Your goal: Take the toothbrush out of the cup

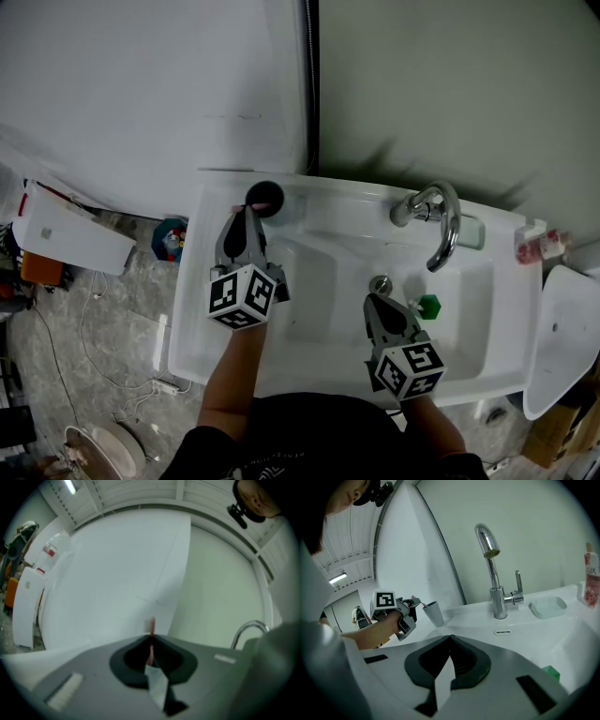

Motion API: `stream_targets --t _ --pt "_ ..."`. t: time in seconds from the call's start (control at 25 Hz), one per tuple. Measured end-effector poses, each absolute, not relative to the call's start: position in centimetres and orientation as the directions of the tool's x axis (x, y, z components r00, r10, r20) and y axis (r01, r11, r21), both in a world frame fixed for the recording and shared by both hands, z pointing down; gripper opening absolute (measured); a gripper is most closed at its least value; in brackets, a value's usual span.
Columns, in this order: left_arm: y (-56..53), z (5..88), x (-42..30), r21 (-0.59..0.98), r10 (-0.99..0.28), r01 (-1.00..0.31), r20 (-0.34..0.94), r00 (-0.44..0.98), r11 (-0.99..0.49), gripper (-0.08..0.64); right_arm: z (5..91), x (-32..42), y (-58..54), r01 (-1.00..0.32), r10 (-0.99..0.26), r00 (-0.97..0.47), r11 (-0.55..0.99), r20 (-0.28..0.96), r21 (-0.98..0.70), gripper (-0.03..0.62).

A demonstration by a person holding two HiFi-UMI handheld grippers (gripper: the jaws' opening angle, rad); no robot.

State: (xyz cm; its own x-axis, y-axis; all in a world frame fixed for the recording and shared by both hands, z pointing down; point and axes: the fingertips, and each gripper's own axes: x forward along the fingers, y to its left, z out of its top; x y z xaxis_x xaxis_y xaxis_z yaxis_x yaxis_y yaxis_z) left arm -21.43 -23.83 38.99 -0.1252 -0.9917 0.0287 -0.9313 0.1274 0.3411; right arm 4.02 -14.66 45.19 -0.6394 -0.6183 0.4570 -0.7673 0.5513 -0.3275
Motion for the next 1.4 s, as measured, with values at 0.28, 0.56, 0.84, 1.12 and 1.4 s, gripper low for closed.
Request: stream_targets --t 0.28,0.56,0.84,1.12,1.4 --pt "-23.1 35.9 -21.3 0.299 -0.994 -0.950 -0.031 -0.106 0.092 0.023 44.7 5.0 -14.6 -0.780 -0.648 -0.625 0.538 0.436 -0.319 -0.002" --pt "-21.5 33.0 -20.9 0.285 -0.995 -0.958 -0.089 -0.036 0.009 0.023 43.7 5.3 -13.5 -0.821 -0.705 -0.570 0.489 0.422 -0.293 -0.002" --pt "-19.0 31.2 -18.7 0.217 -0.986 -0.965 -0.108 0.128 -0.149 0.023 42.6 5.0 -11.6 -0.867 -0.755 -0.498 0.423 0.426 -0.264 -0.002" --pt "-16.3 31.5 -16.9 0.216 -0.963 -0.940 -0.113 0.246 -0.266 0.023 42.8 6.0 -10.0 -0.909 -0.799 -0.416 0.354 0.435 -0.221 -0.002" --pt "-15.2 33.0 -15.3 0.250 -0.950 -0.916 -0.076 0.304 -0.313 0.023 42.8 7.1 -9.0 -0.925 -0.815 -0.380 0.329 0.438 -0.191 -0.002"
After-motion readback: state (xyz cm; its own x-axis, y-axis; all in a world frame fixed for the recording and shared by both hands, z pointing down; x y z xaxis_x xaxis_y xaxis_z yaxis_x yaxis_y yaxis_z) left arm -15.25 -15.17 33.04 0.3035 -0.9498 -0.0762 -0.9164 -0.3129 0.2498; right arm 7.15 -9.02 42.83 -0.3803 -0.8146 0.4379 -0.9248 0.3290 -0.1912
